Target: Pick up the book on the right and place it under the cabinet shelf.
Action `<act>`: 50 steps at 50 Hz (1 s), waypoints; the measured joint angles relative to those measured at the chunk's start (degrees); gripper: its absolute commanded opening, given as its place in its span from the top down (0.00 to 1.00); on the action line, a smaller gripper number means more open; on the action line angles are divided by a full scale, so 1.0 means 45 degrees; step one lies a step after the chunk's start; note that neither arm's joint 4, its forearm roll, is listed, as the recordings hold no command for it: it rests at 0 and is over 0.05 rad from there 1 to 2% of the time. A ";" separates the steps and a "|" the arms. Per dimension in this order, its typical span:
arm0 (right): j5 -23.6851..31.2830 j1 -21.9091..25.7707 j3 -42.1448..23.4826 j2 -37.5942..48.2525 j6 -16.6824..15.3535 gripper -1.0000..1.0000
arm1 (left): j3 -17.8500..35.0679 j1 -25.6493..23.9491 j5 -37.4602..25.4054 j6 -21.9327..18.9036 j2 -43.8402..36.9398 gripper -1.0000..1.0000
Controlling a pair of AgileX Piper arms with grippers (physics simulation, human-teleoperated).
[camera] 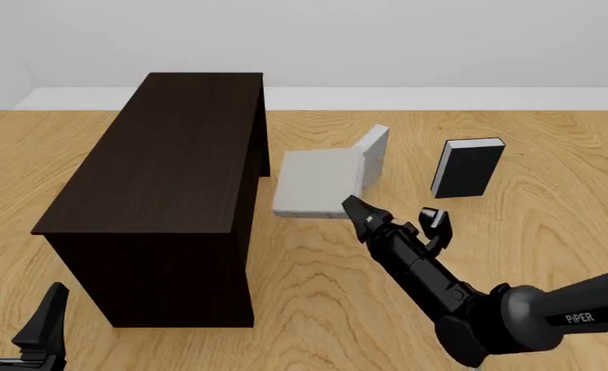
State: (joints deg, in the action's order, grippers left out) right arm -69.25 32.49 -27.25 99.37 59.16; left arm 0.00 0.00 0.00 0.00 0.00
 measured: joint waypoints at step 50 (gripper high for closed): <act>0.0012 0.0173 -0.1486 0.2381 0.1024 1.00 | 0.0000 0.0000 0.0000 0.0000 0.0000 0.00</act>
State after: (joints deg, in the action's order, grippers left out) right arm -69.20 33.27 -33.93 110.08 63.76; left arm 0.00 0.00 0.00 0.00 0.00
